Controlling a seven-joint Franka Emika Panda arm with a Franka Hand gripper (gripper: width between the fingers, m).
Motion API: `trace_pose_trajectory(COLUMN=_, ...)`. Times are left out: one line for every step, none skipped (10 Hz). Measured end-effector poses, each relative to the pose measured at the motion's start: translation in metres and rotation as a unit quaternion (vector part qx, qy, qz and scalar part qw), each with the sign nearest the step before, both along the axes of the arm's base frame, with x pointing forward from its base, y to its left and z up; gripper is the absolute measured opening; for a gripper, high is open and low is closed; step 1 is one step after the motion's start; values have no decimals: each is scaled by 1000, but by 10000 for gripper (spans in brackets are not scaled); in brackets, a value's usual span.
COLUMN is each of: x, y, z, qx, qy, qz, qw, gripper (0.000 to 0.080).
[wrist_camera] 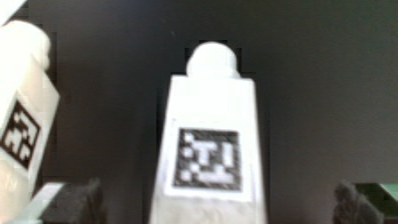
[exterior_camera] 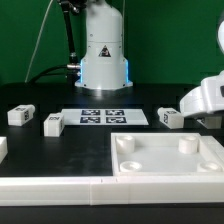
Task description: Assemble one leg
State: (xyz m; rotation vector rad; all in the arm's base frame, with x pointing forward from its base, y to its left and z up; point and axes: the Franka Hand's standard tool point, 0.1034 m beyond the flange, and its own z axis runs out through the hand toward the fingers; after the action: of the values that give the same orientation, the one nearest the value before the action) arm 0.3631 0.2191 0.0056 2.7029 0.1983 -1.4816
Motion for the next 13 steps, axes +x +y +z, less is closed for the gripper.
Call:
trace_pose_trajectory(x=-2, y=-1, z=-2, qx=-1, qy=-2, qz=-1, qw=1000, gripper=649)
trace_pose_trajectory(x=-3, y=-2, z=-2, qx=-1, qy=-1, qz=-1, qw=1000, gripper=649)
trace_pose_trajectory(x=-3, y=-2, z=-2, qx=-1, qy=0, qz=-1, qw=1000, gripper=649)
trace_pose_trajectory(x=-4, y=-3, z=-2, qx=0, qy=0, qz=0, qw=1000, gripper=649)
trace_pose_trajectory(x=-4, y=-3, z=-2, qx=1, qy=1, qz=1, qw=1000, gripper=649)
trace_pose_trajectory(x=-4, y=-3, z=-2, qx=1, qy=1, qz=1, qw=1000, gripper=605)
trace_pose_trajectory(x=-4, y=-3, z=-2, qx=1, qy=1, qz=1, qw=1000, gripper=605)
trace_pose_trajectory(x=-4, y=-3, z=-2, qx=1, qy=1, qz=1, qw=1000, gripper=431)
trace_pose_trajectory(x=-4, y=-3, z=-2, qx=1, qy=1, qz=1, qw=1000, gripper=431)
trace_pose_trajectory(x=-4, y=-3, z=-2, qx=1, qy=1, qz=1, qw=1000, gripper=291)
trace_pose_trajectory(x=-4, y=-3, z=-2, qx=1, qy=1, qz=1, qw=1000, gripper=291)
trace_pose_trajectory(x=-4, y=-3, z=-2, qx=1, qy=1, qz=1, qw=1000, gripper=291)
trace_pose_trajectory(x=-4, y=-3, z=-2, qx=1, qy=1, qz=1, qw=1000, gripper=291)
